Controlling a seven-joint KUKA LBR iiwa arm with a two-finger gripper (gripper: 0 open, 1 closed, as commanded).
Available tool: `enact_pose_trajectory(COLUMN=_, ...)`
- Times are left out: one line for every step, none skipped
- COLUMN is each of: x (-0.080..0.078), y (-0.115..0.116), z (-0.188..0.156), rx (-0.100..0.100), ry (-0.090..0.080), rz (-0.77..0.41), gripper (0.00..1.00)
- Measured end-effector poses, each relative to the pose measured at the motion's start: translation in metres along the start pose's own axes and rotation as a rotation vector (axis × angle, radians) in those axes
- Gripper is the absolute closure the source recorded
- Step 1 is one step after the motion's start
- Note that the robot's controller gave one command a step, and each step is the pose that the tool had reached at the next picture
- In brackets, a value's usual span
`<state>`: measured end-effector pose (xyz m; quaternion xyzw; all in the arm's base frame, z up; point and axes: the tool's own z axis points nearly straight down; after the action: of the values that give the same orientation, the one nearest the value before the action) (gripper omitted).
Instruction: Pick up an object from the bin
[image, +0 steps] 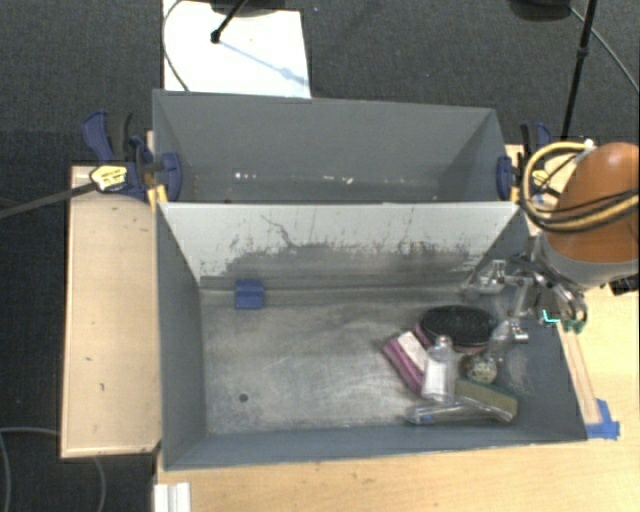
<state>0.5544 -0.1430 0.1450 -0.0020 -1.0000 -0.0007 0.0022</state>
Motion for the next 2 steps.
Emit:
enact_pose_trajectory(x=-0.0012, y=0.0127, z=0.0638, rx=-0.001, ry=-0.015, rz=-0.239, gripper=0.0)
enact_pose_trajectory(x=-0.002, y=0.01, z=0.0623, rx=0.006, ry=-0.019, rz=-0.244, gripper=1.0)
